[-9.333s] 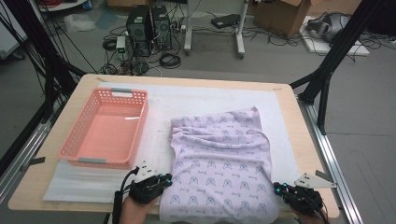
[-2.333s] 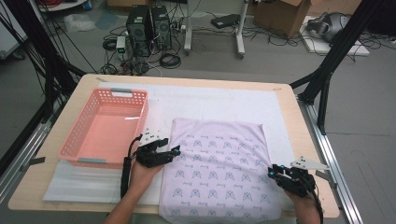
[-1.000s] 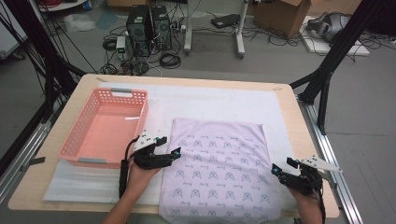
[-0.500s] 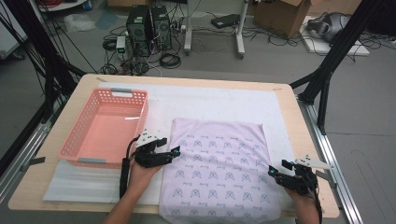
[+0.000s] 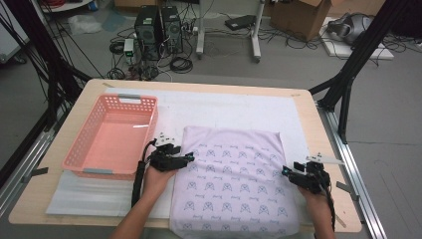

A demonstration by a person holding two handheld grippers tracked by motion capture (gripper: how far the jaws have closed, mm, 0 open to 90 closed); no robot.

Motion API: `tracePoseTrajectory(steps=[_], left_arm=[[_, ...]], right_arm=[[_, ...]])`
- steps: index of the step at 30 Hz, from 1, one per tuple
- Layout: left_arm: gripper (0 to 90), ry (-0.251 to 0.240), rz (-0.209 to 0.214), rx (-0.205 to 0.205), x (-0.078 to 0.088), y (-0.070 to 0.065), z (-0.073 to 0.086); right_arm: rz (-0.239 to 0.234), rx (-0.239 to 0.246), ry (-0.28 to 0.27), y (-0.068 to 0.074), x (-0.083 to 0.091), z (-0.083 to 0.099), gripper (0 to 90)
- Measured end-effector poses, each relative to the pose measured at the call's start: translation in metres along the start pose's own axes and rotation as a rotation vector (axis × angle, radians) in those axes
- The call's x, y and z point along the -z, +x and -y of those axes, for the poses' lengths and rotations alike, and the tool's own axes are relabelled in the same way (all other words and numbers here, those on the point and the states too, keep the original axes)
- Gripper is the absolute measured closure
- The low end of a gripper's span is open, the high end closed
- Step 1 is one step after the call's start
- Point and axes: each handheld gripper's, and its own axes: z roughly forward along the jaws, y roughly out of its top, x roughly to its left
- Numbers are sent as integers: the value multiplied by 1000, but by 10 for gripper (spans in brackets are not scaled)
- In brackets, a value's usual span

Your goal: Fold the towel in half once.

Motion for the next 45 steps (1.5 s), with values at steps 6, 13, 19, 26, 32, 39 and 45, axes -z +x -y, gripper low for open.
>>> tracePoseTrajectory(steps=[6, 13, 19, 26, 32, 39, 45], left_arm=[[438, 32, -62, -57, -9, -4, -5], [716, 61, -140, -168, -9, -11, -6], [869, 59, -101, -104, -9, -6, -11], [870, -24, -97, -27, -8, -1, -27], [870, -87, -95, 3, -6, 1, -48], [869, -88, -44, -43, 16, -5, -40], [867, -91, -10, -78, 33, -14, -29]], right_arm=[[57, 53, 57, 0, -18, -19, 596], [29, 85, 86, 1, -19, -22, 871], [49, 72, 84, 0, -20, -25, 891], [80, 6, 15, -12, -18, -35, 894], [73, -62, -59, -22, -16, -53, 894], [-3, -44, -109, -19, 3, -48, 893], [-53, -61, -141, -15, 22, -28, 892]])
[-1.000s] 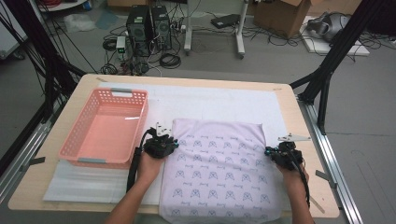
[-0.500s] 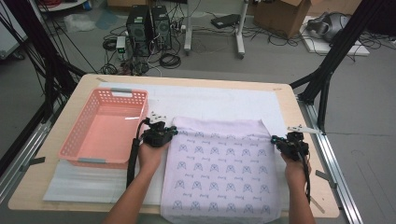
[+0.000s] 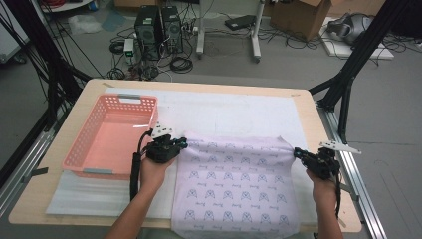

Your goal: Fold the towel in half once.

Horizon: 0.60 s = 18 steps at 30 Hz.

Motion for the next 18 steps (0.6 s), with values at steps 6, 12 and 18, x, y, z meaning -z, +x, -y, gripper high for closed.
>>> tracePoseTrajectory(steps=[6, 12, 18], left_arm=[[866, 0, 48, -9, 19, -7, 16], [867, -3, 69, -28, 35, -19, 47], [867, 2, 88, -11, 50, -22, 64]], right_arm=[[-19, 26, 8, 10, 20, 17, 892], [-17, 63, 43, 21, 36, 35, 892], [-21, 55, 86, 29, 46, 48, 892]])
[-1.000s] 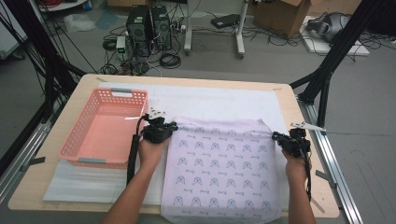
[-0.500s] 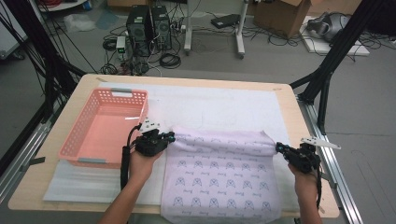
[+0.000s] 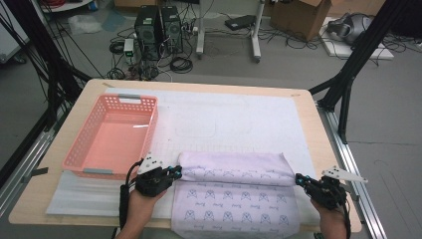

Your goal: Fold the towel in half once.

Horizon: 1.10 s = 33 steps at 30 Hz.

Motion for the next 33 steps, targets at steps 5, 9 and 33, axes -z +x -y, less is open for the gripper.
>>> tracePoseTrajectory(steps=[5, 9, 33], left_arm=[[866, 29, 15, -3, 10, -5, 11], [802, 46, 36, 1, 12, -7, 17], [823, 141, -66, 4, -51, 24, -13]], right_arm=[[7, 32, 44, 10, 10, 10, 892], [10, 30, 80, 13, 14, 20, 890], [111, 25, 164, -2, -59, -25, 742]])
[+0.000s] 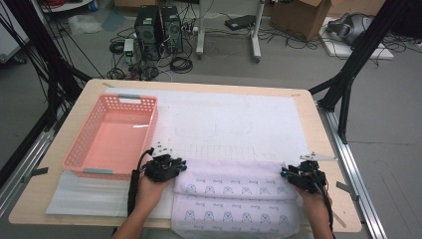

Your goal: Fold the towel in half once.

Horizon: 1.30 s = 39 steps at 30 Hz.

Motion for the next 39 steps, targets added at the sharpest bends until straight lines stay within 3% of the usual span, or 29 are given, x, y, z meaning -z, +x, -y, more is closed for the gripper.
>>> tracePoseTrajectory(steps=[1, 2, 4, 10, 17, 30, 39], left_arm=[[842, -1, -3, -8, 0, -1, 0], [849, -1, -3, -17, 1, -2, 0], [854, -32, 15, -7, 6, -2, 0], [854, -132, 67, 36, 31, -2, -3], [853, -187, 85, 6, 56, -18, 2], [852, -201, 116, -5, 89, -42, 36], [849, -127, 129, 4, 91, -48, 63]], right_arm=[[-9, 8, -2, -1, 1, 0, 869], [-33, 16, -2, -1, 1, 1, 870], [-24, 39, -7, 1, 3, 2, 876], [-38, 21, -112, 3, 29, 7, 877], [-61, 20, -184, 11, 62, 21, 877], [-103, 16, -197, 24, 98, 56, 876], [-131, -1, -120, 29, 102, 78, 877]])
